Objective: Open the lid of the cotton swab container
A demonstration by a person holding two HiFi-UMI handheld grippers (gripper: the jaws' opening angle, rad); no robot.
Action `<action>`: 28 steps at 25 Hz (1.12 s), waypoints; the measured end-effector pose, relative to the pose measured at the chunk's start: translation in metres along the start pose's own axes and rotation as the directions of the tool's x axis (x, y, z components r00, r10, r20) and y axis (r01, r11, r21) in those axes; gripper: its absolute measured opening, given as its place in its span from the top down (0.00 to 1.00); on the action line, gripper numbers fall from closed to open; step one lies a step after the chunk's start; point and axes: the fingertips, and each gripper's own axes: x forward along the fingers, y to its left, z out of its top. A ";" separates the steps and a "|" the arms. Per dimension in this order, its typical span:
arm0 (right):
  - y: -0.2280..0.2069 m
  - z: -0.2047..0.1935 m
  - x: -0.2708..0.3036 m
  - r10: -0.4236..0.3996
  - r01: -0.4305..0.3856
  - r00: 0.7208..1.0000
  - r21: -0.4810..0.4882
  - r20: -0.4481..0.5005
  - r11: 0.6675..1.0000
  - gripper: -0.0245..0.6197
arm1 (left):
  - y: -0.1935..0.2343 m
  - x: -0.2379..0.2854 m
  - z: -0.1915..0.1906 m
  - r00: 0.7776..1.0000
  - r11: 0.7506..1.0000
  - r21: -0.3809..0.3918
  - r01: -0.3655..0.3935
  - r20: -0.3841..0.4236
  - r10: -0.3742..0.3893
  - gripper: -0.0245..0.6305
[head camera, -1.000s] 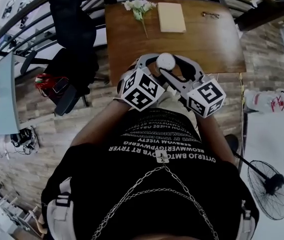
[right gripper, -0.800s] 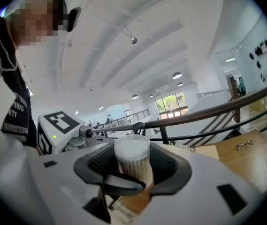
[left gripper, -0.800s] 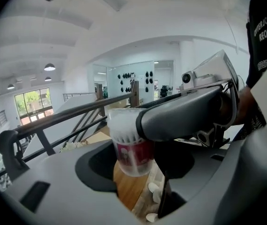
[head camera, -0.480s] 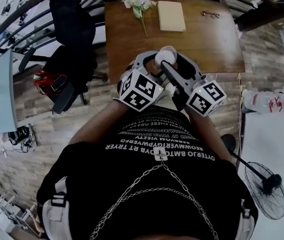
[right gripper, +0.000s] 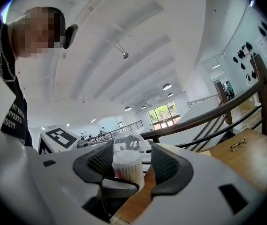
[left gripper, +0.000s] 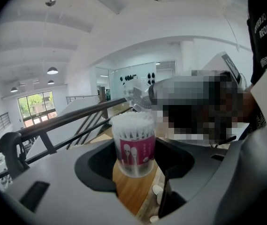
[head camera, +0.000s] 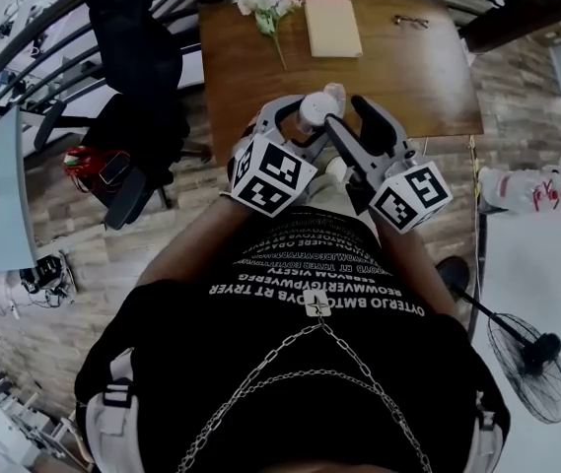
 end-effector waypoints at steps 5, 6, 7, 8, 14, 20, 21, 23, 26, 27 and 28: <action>-0.007 0.008 0.000 -0.030 0.030 1.000 -0.020 0.000 0.999 0.57 | 0.021 -0.003 -0.003 0.999 0.999 -0.017 -0.046 0.000 0.046 0.56; -0.010 0.010 0.001 -0.040 0.040 0.999 -0.027 0.001 0.999 0.57 | 0.026 -0.003 -0.003 0.998 0.998 -0.021 -0.055 0.003 0.055 0.56; -0.013 0.012 0.002 -0.049 0.049 0.999 -0.032 0.001 0.998 0.57 | 0.031 -0.004 -0.003 0.998 0.998 -0.025 -0.064 0.008 0.064 0.56; -0.015 0.013 0.002 -0.057 0.057 0.998 -0.034 0.000 0.998 0.58 | 0.035 -0.005 -0.002 0.997 0.997 -0.029 -0.071 0.014 0.071 0.56; -0.026 0.007 0.011 -0.079 0.079 0.996 -0.016 -0.027 0.997 0.60 | 0.056 -0.013 0.006 0.991 0.992 -0.039 -0.124 0.050 0.126 0.56; -0.021 -0.007 0.022 -0.030 0.031 0.997 0.004 -0.073 1.000 0.60 | 0.064 -0.024 0.015 0.983 0.986 -0.052 -0.160 0.087 0.164 0.56; -0.020 -0.005 0.023 -0.015 0.015 0.998 0.003 -0.063 1.000 0.60 | 0.066 -0.025 0.015 0.981 0.984 -0.049 -0.172 0.088 0.175 0.56; -0.020 0.001 0.020 0.016 -0.016 0.999 -0.016 -0.038 1.000 0.60 | 0.073 -0.029 0.013 0.976 0.979 -0.056 -0.196 0.088 0.201 0.56; -0.031 0.009 0.010 0.001 -0.004 0.999 -0.101 -0.036 0.995 0.61 | 0.088 -0.040 0.011 0.964 0.967 -0.072 -0.244 0.093 0.250 0.56; -0.039 0.011 0.006 -0.026 0.020 0.999 -0.142 -0.040 0.990 0.64 | 0.093 -0.045 0.012 0.959 0.963 -0.076 -0.259 0.101 0.266 0.56; -0.048 0.013 0.000 -0.059 0.050 0.997 -0.182 -0.043 0.982 0.68 | 0.097 -0.050 0.013 0.954 0.959 -0.080 -0.271 0.112 0.279 0.56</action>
